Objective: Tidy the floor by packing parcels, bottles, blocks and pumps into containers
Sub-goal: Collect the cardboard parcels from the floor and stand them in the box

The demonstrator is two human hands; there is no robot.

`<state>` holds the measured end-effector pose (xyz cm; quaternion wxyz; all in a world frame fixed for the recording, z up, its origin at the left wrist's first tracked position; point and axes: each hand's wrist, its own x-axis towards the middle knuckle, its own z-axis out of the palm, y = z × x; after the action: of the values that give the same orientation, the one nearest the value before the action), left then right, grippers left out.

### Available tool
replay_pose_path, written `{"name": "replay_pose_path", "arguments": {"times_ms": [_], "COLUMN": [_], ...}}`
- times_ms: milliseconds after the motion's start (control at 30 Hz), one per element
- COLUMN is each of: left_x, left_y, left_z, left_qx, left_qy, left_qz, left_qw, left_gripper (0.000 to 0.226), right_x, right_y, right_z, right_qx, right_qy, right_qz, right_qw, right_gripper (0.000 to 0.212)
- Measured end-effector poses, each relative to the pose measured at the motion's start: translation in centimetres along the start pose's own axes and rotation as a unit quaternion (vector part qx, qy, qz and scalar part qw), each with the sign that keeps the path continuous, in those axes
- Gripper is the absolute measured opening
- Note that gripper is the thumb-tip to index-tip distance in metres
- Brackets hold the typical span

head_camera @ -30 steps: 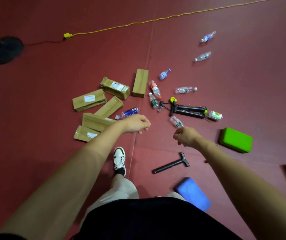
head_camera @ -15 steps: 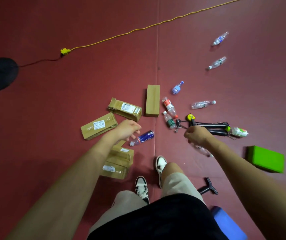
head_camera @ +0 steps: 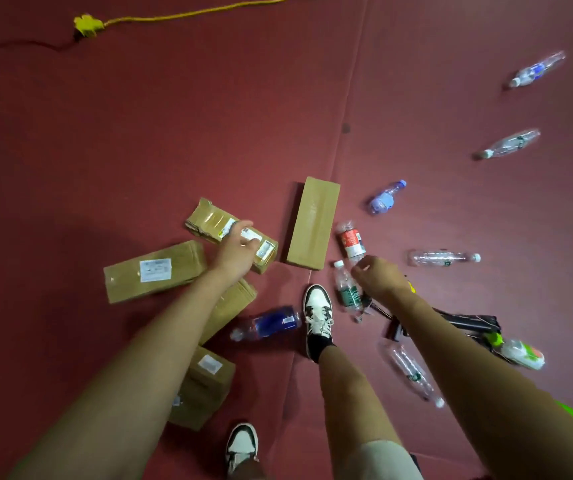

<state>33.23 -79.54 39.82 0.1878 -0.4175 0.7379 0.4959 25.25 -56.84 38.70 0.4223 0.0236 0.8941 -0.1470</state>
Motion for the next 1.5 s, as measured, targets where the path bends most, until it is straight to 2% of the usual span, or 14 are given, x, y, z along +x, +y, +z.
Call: {"name": "replay_pose_path", "arguments": {"times_ms": [100, 233, 433, 600, 800, 933, 1167, 1300, 1500], "left_x": [7.3, 15.8, 24.3, 29.9, 34.4, 35.0, 33.4, 30.3, 23.4], "left_y": [-2.5, -7.3, -13.5, -16.1, -17.1, -17.1, -17.0, -16.4, -14.4], "left_z": [2.9, 6.3, 12.0, 15.1, 17.7, 19.3, 18.4, 16.0, 11.9], "left_qx": [-0.005, -0.058, -0.014, -0.035, -0.032, 0.015, -0.025, -0.034, 0.064], "left_qy": [0.049, 0.107, 0.109, 0.105, 0.149, 0.185, 0.221, 0.220, 0.170], "left_qz": [0.010, -0.085, -0.225, -0.272, -0.306, -0.313, -0.306, -0.264, -0.162], "left_qw": [0.999, 0.989, 0.968, 0.956, 0.940, 0.931, 0.926, 0.938, 0.970], "left_gripper": [0.048, 0.066, 0.090, 0.104, 0.110, 0.116, 0.107, 0.098, 0.097], "right_x": [7.9, 16.8, 25.7, 32.1, 37.1, 38.1, 37.4, 34.9, 26.8], "right_y": [-0.3, 0.4, 1.4, -0.5, -2.8, -3.3, -3.0, -3.2, -2.9], "right_z": [3.0, 8.2, 15.9, 20.1, 22.1, 23.3, 21.7, 19.5, 14.6], "right_qx": [0.012, 0.056, 0.077, 0.094, 0.092, 0.094, 0.074, 0.130, 0.174], "right_qy": [-0.006, -0.006, 0.035, 0.065, 0.072, 0.096, 0.098, 0.092, 0.064], "right_qz": [-0.003, 0.018, 0.076, 0.126, 0.177, 0.184, 0.185, 0.194, 0.196], "right_qw": [1.000, 0.998, 0.994, 0.985, 0.977, 0.974, 0.975, 0.968, 0.963], "right_gripper": [0.033, 0.053, 0.086, 0.106, 0.118, 0.123, 0.121, 0.116, 0.114]}}
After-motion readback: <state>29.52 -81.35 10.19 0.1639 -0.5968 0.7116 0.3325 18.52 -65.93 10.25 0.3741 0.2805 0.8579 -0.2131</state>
